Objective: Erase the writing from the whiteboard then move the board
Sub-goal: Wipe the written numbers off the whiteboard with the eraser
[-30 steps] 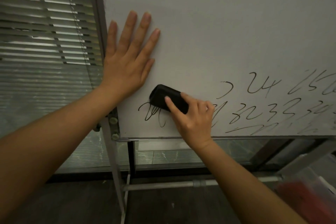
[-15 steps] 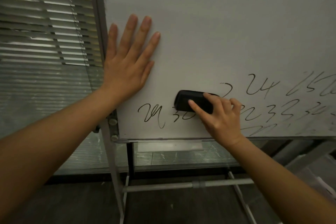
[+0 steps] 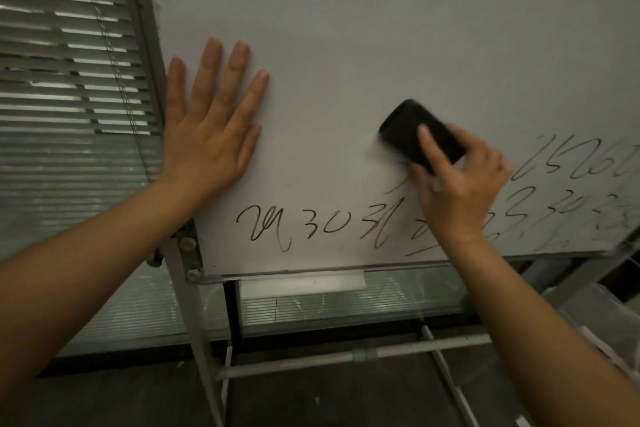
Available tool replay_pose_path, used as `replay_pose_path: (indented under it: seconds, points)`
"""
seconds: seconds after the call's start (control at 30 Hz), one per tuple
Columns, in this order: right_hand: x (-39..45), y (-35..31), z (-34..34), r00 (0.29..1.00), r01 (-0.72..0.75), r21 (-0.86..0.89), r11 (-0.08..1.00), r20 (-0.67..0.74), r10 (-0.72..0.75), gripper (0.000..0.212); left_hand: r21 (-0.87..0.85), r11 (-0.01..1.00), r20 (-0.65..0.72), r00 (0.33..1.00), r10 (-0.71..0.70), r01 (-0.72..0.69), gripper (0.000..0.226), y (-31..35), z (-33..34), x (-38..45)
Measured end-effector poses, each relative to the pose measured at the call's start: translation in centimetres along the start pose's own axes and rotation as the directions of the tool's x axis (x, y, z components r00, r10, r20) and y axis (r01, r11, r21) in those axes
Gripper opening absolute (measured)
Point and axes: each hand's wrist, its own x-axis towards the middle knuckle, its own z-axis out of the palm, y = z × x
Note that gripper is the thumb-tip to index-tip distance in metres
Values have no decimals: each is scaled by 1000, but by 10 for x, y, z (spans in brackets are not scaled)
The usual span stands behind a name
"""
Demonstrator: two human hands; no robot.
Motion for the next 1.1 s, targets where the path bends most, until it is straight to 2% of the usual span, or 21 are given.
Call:
replay_pose_path:
  seconds: [0.07, 0.17, 0.37, 0.53, 0.63, 0.73, 0.87, 0.93, 1.1]
  points:
    - [7, 10, -1, 999, -43, -1, 999, -5, 43, 54, -11, 1000, 12, 1000, -24, 24, 55, 5, -1, 1]
    - [-6, -1, 3, 1000, -22, 30, 999, 12, 22, 51, -38, 998, 51, 997, -54, 56, 52, 14, -1, 4]
    - [-66, -30, 7, 990, 91, 21, 996, 109, -93, 61, -114, 988, 9, 994, 107, -105, 47, 55, -3, 38]
    - [-44, -2, 1, 975, 208, -14, 978, 85, -206, 60, -88, 984, -37, 988, 150, -152, 48, 80, 3, 77]
    - [-1, 26, -2, 990, 138, -11, 990, 11, -137, 49, -68, 986, -35, 988, 151, -153, 47, 83, 12, 79]
    - [30, 41, -2, 1000, 8, -12, 1000, -24, -8, 49, -37, 985, -47, 985, 164, -166, 46, 81, 19, 76]
    - [11, 21, 0, 999, -41, 60, 997, -1, 42, 51, -18, 987, -64, 985, 159, -161, 46, 82, 19, 76]
    - [-16, -1, 3, 999, 3, 88, 996, 47, -8, 50, -21, 987, -61, 985, 159, -161, 46, 82, 19, 76]
    - [-63, -40, 9, 975, 189, 54, 980, 105, -194, 67, -11, 986, -65, 984, 165, -166, 46, 82, 20, 76]
